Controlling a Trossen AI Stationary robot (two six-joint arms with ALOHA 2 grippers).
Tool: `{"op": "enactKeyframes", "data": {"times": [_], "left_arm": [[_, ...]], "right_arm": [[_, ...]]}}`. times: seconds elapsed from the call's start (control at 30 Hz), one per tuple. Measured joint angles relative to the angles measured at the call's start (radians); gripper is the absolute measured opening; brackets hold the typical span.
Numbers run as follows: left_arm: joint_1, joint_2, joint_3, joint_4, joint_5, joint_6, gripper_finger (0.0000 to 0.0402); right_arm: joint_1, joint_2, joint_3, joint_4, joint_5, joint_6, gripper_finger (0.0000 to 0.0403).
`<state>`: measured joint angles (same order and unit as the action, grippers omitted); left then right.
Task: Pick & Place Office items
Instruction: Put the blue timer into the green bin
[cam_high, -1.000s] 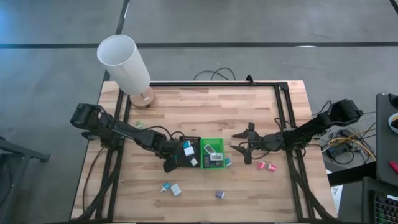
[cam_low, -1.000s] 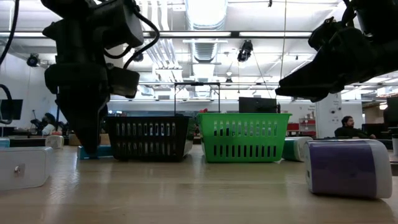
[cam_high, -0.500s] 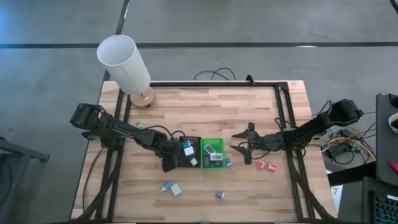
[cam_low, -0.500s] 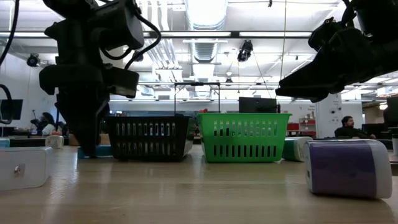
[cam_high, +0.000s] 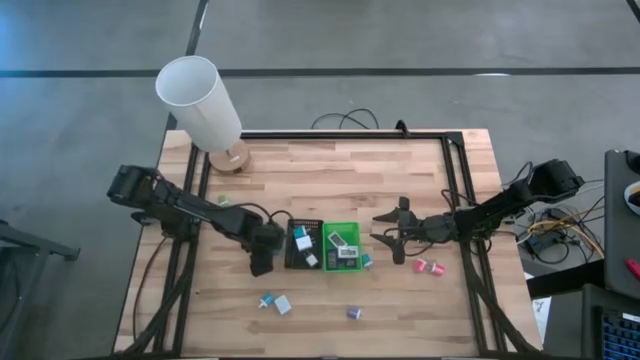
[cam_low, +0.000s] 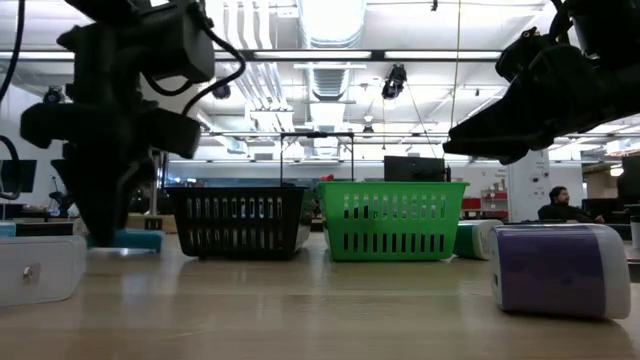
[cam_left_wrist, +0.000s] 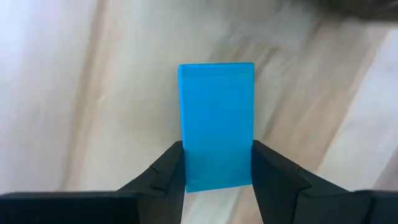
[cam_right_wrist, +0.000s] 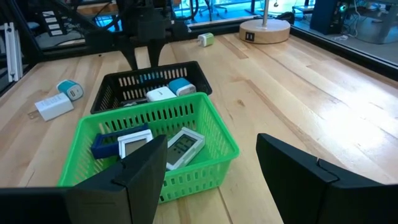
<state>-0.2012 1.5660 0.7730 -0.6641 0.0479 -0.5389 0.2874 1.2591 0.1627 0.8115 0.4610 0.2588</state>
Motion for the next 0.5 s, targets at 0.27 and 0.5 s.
{"op": "enactKeyframes", "data": {"times": [0.27, 0.5], "left_arm": [[0.000, -0.096, 0.034, -0.111, -0.026, -0.018, 0.0142], [0.000, -0.164, 0.098, -0.104, 0.024, 0.008, 0.0142]], "right_arm": [[0.000, 0.000, 0.029, 0.000, 0.002, -0.056, 0.0244], [0.002, 0.000, 0.125, -0.021, -0.060, -0.220, 0.0244]]}}
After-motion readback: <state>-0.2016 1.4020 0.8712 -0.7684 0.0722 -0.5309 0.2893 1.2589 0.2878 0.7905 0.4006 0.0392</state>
